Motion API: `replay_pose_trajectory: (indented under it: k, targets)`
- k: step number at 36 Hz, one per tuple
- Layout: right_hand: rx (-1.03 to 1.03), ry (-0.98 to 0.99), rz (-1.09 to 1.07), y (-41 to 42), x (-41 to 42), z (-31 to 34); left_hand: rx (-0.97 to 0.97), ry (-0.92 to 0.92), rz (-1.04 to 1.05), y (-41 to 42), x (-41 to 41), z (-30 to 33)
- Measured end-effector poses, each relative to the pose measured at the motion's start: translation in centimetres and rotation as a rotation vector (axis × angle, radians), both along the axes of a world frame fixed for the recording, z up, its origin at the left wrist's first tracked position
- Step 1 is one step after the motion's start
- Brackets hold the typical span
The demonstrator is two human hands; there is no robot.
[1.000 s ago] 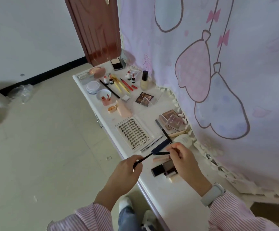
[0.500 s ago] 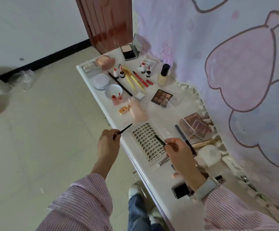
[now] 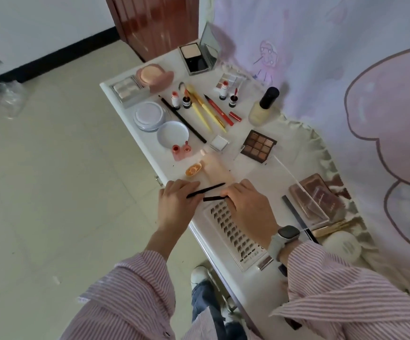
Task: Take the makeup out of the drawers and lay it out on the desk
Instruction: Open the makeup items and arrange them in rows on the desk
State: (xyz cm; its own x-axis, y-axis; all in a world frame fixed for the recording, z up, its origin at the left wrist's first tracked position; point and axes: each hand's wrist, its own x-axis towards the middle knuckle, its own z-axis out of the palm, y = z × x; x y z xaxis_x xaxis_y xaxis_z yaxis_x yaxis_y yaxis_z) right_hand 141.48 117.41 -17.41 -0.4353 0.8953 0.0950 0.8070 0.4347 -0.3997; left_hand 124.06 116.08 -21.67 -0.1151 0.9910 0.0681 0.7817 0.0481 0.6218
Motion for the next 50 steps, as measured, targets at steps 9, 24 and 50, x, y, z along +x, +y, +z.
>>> replay_pose_trajectory:
  k: [9, 24, 50]
  targets:
    - [-0.018, 0.036, 0.114, 1.1, -0.4, -1.5, 0.101, -0.083, 0.093, -2.5, -2.1, -1.5]
    - [0.063, -0.035, 0.035, -2.4, 1.5, -1.5, 0.048, -0.184, 0.033, -1.7, -0.4, -0.5]
    - [0.143, -0.235, -0.224, -8.3, -0.1, -3.4, -0.012, -0.134, -0.031, -1.1, 1.3, 0.4]
